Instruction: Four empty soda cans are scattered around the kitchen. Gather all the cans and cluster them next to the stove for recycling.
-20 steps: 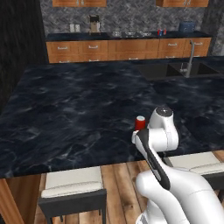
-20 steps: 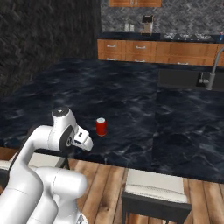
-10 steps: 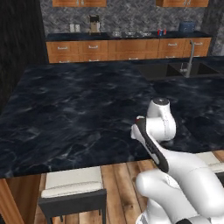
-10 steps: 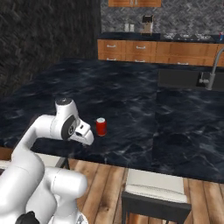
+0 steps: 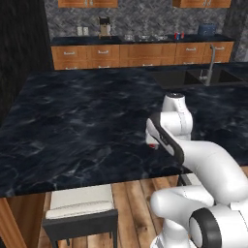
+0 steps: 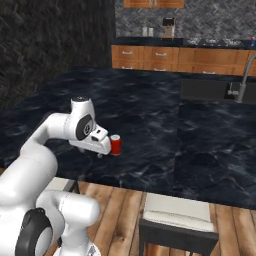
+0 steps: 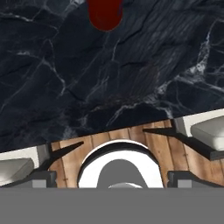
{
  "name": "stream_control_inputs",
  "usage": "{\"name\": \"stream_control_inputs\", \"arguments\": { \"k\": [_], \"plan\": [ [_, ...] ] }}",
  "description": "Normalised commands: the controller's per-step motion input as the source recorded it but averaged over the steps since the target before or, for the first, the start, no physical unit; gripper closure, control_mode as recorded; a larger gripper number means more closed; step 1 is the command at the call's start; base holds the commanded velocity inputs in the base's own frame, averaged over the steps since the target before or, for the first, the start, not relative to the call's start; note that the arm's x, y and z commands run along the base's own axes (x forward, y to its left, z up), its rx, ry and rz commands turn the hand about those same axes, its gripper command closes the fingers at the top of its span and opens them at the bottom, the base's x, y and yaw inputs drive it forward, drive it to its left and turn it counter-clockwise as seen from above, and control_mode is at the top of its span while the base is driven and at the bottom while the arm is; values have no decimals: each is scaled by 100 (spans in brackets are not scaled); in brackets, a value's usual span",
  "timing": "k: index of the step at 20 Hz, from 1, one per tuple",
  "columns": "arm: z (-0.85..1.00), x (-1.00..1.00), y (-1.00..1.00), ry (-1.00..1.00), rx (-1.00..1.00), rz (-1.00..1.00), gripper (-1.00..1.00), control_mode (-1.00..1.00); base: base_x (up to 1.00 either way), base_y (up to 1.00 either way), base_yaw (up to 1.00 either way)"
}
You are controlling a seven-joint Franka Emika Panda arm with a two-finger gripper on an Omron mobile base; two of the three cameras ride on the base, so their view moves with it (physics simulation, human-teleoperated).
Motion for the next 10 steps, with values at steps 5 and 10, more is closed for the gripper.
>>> {"name": "stream_control_inputs", "arguments": {
  "k": [5, 10],
  "plan": [
    [-1, 0, -13, 0, 0, 8, -100, -100, 0, 0, 0],
    [1, 12, -12, 0, 0, 5, -100, -100, 0, 0, 0]
  ]
}}
